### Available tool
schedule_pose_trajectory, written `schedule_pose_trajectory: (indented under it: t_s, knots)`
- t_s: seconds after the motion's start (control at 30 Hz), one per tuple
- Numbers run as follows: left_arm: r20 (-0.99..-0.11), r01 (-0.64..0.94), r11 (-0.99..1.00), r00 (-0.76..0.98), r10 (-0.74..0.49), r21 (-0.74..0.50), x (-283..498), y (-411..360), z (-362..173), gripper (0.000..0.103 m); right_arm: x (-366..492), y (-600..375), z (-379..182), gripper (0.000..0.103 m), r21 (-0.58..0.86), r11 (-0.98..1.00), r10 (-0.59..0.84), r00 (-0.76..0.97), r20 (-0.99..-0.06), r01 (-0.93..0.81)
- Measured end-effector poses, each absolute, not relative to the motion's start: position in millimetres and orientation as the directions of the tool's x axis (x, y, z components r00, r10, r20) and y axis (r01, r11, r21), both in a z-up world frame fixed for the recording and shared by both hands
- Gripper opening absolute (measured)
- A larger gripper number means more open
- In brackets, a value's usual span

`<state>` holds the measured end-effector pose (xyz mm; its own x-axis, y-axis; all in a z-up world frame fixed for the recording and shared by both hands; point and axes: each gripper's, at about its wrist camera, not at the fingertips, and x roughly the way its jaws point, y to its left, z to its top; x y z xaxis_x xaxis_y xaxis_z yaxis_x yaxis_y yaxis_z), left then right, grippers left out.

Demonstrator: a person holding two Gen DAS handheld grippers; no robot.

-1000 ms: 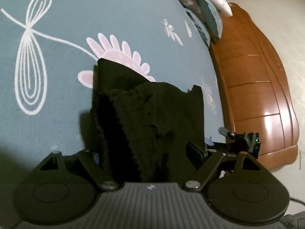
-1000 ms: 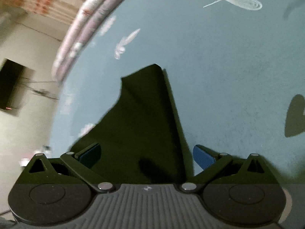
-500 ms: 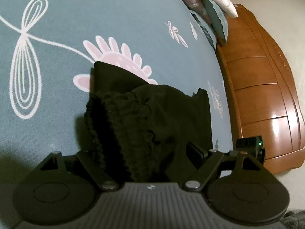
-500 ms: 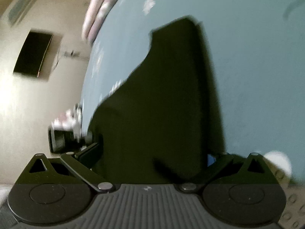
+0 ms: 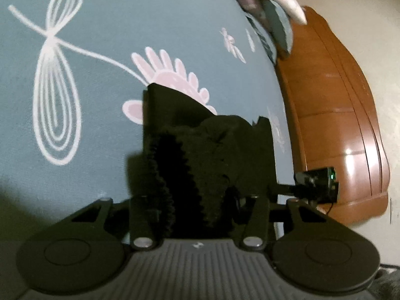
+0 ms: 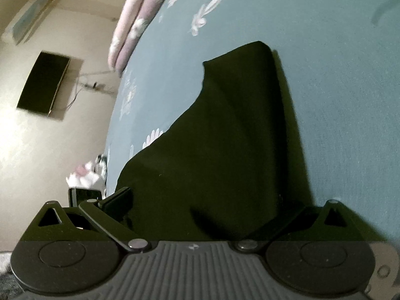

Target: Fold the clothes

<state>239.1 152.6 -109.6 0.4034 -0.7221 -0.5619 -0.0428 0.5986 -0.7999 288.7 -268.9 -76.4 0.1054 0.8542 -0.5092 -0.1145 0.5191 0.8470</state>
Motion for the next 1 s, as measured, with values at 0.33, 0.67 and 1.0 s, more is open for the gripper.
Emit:
schedule_pose_trajectory:
  t_s: [0.33,0.67,1.0]
  knots:
    - [-0.550,0.028,0.593,0.343,-0.762,-0.804,254.9,150.4,-111.7,0.048,270.4,-247.5,-67.8,0.103,0.771,0.628,0.777,0.123,-0.617,-0.101]
    - [-0.553,0.018,0.586,0.307,-0.775,-0.810,261.8,151.4,-113.9,0.047,260.8,-239.3,-58.8,0.095,0.703,0.706,0.707,0.145,-0.692,-0.088]
    - [-0.579,0.005,0.614,0.325,-0.747,-0.789,259.1,146.5,-109.6,0.047,247.3,-279.4,-75.0,0.011,0.689,0.722,0.667,0.197,-0.718,0.067]
